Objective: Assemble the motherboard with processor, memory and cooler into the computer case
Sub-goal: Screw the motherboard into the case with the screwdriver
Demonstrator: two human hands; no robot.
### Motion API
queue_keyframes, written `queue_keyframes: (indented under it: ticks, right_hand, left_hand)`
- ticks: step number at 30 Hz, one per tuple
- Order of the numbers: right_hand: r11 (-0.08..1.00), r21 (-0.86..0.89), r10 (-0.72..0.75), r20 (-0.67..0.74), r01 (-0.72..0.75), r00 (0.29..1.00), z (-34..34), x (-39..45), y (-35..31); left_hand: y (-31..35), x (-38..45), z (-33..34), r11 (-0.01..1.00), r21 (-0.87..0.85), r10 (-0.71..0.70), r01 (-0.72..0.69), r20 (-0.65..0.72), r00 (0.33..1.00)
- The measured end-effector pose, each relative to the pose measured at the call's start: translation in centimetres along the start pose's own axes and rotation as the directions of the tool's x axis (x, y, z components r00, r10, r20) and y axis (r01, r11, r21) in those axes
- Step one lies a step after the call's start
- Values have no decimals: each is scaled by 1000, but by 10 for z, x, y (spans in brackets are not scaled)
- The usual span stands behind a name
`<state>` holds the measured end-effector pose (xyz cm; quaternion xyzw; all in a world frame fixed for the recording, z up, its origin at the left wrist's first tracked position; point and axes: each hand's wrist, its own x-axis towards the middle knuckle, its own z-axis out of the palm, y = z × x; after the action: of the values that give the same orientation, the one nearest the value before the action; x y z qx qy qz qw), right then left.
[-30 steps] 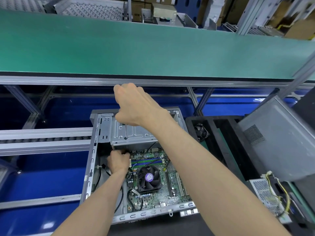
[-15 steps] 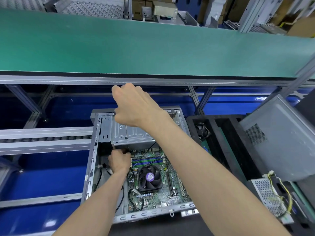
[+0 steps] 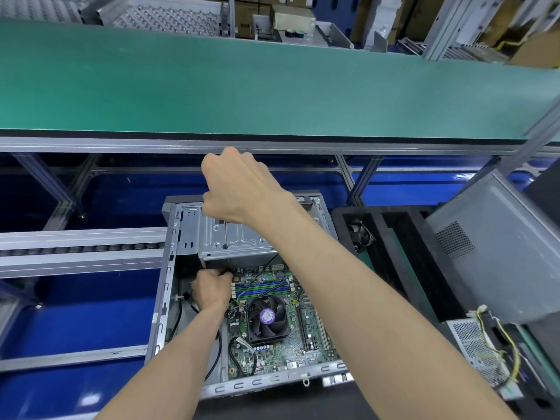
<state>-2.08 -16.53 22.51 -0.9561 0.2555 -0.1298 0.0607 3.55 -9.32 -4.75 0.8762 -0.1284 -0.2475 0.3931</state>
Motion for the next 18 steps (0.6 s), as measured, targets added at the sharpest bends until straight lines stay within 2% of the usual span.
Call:
queue_keyframes:
  ticks: [2, 4, 8, 14, 18]
  right_hand:
    - [997, 82, -21, 77, 15, 997, -5, 1, 3]
    - [995, 96, -15, 80, 7, 997, -4, 0, 3]
    - [998, -67, 17, -34, -19, 999, 4, 5, -5]
    - [997, 63, -59, 125, 51, 990, -9, 3, 0]
    - [998, -60, 14, -1, -14, 1000, 1, 3, -3]
  left_hand:
    - [-1, -1, 0, 1000, 3, -3, 3, 2, 1000]
    - [0, -2, 0, 1000, 3, 2, -2, -6, 1000]
    - [2, -3, -1, 999, 30, 26, -26, 4, 1000]
    - [5, -5, -2, 995, 81, 54, -55, 20, 998]
    - [2, -5, -2, 983, 154, 99, -104, 35, 994]
